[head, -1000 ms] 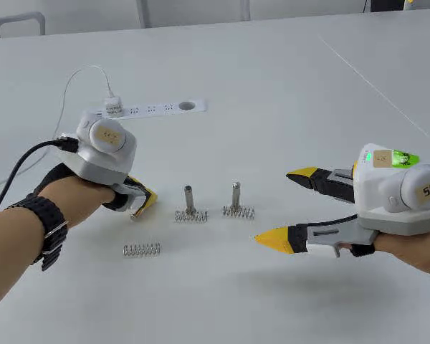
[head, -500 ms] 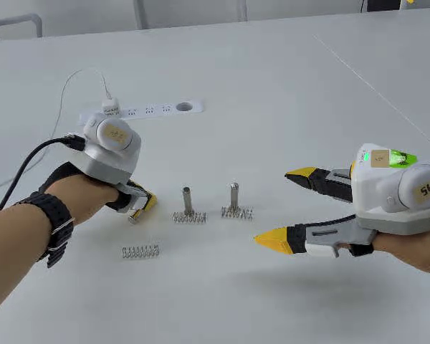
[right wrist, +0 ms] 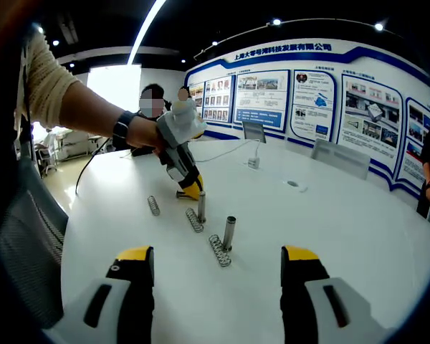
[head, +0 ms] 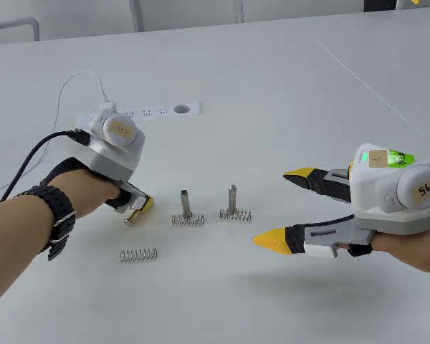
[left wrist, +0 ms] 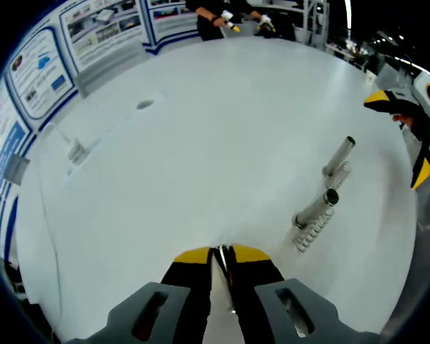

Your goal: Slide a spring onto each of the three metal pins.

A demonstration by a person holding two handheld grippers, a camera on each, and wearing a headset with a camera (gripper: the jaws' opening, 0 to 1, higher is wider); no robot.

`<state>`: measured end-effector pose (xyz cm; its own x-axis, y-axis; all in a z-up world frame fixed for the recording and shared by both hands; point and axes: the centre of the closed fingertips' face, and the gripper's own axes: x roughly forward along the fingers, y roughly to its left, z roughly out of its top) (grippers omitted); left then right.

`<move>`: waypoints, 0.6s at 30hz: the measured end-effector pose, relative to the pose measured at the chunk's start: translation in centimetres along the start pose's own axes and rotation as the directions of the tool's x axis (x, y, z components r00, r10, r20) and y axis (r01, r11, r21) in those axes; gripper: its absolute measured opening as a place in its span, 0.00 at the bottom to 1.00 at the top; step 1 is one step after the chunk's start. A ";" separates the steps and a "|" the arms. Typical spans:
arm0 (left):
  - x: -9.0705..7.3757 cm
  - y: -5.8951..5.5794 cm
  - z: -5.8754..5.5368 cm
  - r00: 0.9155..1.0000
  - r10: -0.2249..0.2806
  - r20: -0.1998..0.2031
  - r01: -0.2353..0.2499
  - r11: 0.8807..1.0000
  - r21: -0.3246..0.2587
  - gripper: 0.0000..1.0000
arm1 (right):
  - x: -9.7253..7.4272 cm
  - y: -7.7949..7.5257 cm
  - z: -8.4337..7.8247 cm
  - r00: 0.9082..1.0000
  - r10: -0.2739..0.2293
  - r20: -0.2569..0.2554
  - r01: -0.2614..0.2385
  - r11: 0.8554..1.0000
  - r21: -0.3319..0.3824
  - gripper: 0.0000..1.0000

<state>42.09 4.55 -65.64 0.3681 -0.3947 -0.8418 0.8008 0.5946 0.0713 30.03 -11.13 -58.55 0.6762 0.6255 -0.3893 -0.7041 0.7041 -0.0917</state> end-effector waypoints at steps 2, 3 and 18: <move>0.0 0.0 0.0 1.000 -0.001 -0.010 0.001 1.000 -0.012 0.10 | 0.0 0.0 0.0 1.000 0.000 0.000 0.000 1.000 0.001 0.73; 0.0 0.1 -0.1 1.000 -0.001 -0.013 0.001 1.000 -0.016 0.10 | 0.0 0.0 0.0 1.000 0.000 0.000 0.000 1.000 0.000 0.73; 0.0 0.2 -0.2 0.999 0.020 -0.026 -0.021 0.998 -0.059 0.08 | 0.0 -0.1 0.0 1.000 -0.001 0.001 0.001 1.000 -0.001 0.73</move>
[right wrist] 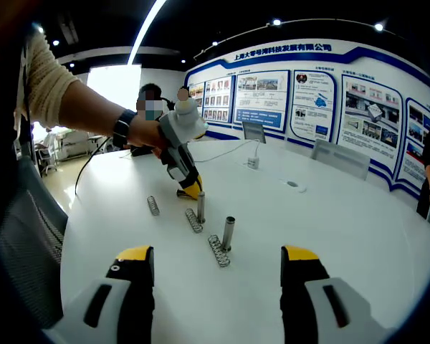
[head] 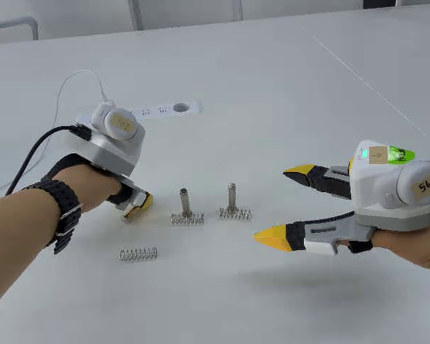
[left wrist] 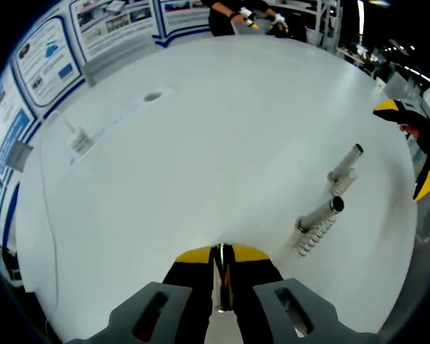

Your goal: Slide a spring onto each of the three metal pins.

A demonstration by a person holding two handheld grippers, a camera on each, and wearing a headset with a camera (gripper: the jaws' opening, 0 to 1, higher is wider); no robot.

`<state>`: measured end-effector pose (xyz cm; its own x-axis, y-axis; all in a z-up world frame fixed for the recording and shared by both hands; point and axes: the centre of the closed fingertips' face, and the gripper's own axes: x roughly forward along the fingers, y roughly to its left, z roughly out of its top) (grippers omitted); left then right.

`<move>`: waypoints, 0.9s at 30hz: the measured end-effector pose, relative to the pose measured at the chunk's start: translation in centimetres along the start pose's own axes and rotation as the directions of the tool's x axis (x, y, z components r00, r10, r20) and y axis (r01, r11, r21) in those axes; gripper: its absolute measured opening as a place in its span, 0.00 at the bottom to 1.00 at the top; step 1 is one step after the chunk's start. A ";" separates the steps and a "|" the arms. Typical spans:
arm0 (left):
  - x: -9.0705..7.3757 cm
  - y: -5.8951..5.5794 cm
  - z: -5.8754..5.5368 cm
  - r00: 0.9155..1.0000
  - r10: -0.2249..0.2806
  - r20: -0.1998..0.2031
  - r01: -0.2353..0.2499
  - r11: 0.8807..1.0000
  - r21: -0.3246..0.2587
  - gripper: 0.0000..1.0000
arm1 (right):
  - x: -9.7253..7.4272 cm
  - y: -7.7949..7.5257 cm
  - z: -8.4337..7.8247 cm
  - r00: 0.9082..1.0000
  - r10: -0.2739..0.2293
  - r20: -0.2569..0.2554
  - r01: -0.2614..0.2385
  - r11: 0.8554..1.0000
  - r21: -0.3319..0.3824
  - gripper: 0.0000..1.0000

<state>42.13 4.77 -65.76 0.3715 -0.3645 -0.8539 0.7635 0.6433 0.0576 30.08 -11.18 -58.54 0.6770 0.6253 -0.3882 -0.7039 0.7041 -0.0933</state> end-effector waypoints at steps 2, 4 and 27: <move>0.0 0.0 0.0 1.000 0.007 0.000 -0.007 1.000 0.004 0.08 | 0.0 0.0 0.0 1.000 0.001 0.000 -0.001 1.000 -0.001 0.73; 0.0 0.0 0.0 1.000 0.012 0.000 -0.012 1.000 0.006 0.08 | 0.0 0.0 0.0 1.000 0.002 -0.001 -0.002 1.000 -0.002 0.73; -1.6 -0.4 0.9 0.996 0.000 0.088 0.006 0.998 -0.065 0.07 | 0.0 0.1 0.2 1.000 -0.001 0.002 0.001 1.000 -0.006 0.73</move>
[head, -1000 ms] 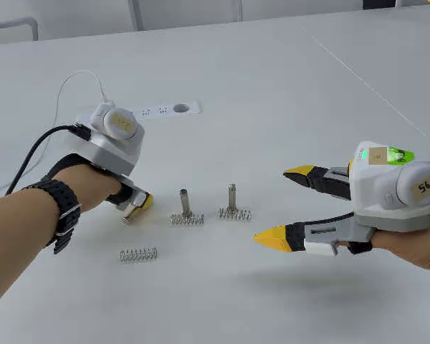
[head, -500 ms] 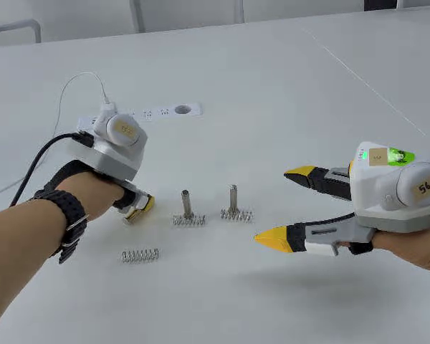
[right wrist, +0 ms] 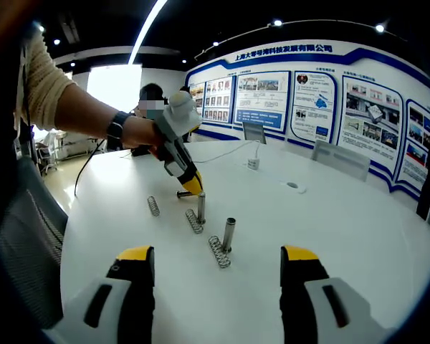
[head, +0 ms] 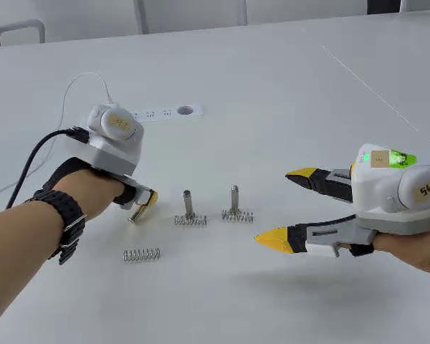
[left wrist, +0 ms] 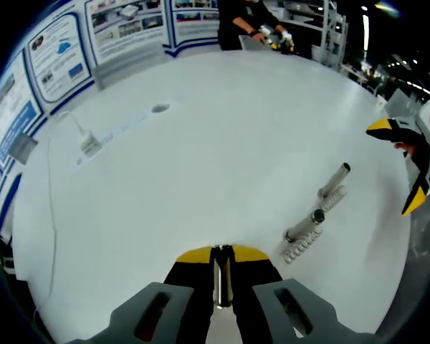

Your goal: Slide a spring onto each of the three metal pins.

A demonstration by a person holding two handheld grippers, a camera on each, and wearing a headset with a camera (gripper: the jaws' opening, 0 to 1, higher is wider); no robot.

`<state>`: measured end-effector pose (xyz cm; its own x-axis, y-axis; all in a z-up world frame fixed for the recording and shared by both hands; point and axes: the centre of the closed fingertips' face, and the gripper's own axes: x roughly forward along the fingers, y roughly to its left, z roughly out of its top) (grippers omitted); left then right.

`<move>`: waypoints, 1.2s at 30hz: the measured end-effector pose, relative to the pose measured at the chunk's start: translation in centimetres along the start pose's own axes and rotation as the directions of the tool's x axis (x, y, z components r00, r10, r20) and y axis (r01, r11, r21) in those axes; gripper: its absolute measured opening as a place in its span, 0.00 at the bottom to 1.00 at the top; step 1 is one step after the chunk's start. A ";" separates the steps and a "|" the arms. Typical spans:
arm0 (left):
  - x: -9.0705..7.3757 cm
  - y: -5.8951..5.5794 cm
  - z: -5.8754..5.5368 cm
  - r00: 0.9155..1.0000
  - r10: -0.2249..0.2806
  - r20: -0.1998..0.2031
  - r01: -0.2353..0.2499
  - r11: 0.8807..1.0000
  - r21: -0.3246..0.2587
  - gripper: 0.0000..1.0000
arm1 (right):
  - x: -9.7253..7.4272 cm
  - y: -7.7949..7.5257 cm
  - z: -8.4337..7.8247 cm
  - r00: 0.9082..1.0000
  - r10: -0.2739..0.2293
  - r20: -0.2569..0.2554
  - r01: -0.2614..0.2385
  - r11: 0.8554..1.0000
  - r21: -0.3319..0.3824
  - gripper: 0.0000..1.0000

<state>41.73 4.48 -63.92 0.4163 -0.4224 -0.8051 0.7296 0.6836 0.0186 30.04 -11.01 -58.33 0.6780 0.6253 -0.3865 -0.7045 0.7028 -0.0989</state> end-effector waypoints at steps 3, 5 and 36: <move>-0.5 -0.1 0.1 1.000 -0.004 0.008 0.004 1.000 -0.002 0.07 | 0.0 0.0 -0.1 1.000 0.001 -0.001 -0.001 1.000 0.000 0.73; -0.7 -0.1 0.2 1.000 -0.007 0.016 0.007 1.000 -0.003 0.07 | 0.1 0.1 -0.1 1.000 0.003 -0.002 -0.003 1.000 -0.001 0.73; -4.5 0.1 -1.1 0.993 -0.003 0.115 0.007 0.999 -0.037 0.07 | 0.4 0.8 -0.5 1.000 0.023 -0.016 -0.023 1.000 0.003 0.73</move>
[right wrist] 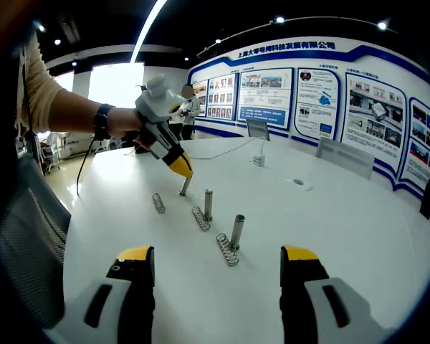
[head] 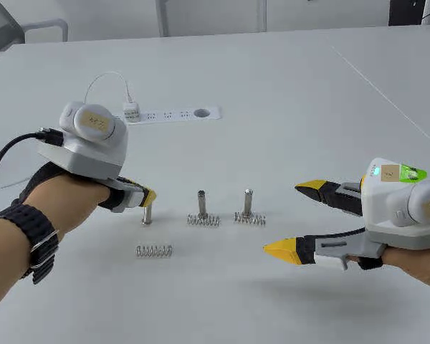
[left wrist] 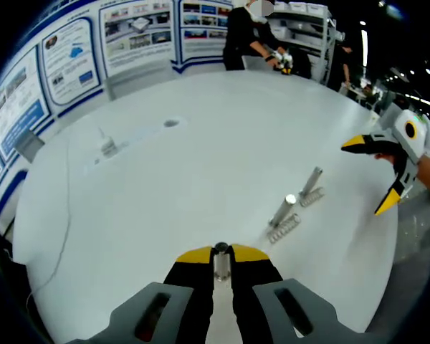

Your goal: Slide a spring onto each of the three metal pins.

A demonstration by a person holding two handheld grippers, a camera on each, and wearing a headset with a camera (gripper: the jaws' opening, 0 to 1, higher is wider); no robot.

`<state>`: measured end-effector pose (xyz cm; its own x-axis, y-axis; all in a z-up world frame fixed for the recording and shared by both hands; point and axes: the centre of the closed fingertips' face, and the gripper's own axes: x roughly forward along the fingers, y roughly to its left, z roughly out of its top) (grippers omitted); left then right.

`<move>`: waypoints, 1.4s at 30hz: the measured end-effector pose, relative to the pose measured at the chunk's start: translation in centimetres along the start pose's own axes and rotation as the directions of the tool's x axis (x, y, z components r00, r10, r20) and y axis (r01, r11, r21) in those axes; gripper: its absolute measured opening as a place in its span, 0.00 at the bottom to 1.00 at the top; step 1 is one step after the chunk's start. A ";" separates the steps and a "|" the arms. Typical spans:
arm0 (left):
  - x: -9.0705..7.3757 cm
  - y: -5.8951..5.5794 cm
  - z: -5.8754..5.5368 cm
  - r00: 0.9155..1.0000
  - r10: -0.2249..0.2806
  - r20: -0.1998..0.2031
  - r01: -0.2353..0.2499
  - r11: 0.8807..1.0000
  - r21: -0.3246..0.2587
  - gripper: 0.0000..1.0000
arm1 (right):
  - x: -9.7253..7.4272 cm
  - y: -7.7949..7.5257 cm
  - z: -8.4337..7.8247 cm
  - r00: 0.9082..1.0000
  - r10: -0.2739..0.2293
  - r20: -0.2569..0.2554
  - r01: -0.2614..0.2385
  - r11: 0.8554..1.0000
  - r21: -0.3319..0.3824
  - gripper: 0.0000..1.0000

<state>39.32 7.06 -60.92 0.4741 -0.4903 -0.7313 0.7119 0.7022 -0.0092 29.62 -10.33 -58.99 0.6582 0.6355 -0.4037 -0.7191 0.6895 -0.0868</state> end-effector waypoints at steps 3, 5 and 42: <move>-0.2 0.0 -0.1 1.000 0.004 0.012 -0.003 1.000 -0.006 0.07 | 0.0 0.1 0.0 1.000 0.001 0.000 -0.001 1.000 0.000 0.73; -0.3 0.0 -0.2 1.000 0.006 0.025 -0.006 1.000 -0.008 0.07 | 0.0 0.1 0.0 1.000 0.002 -0.001 -0.002 1.000 -0.001 0.73; -1.5 0.1 -1.0 0.965 0.048 0.256 -0.036 0.998 -0.048 0.07 | 0.2 0.5 -0.2 1.000 0.010 -0.011 -0.010 1.000 0.002 0.73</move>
<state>38.18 8.38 -60.56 0.6244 -0.5722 -0.5316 0.6685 0.7436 -0.0152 29.34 -9.93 -59.34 0.6487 0.6382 -0.4145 -0.7248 0.6841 -0.0811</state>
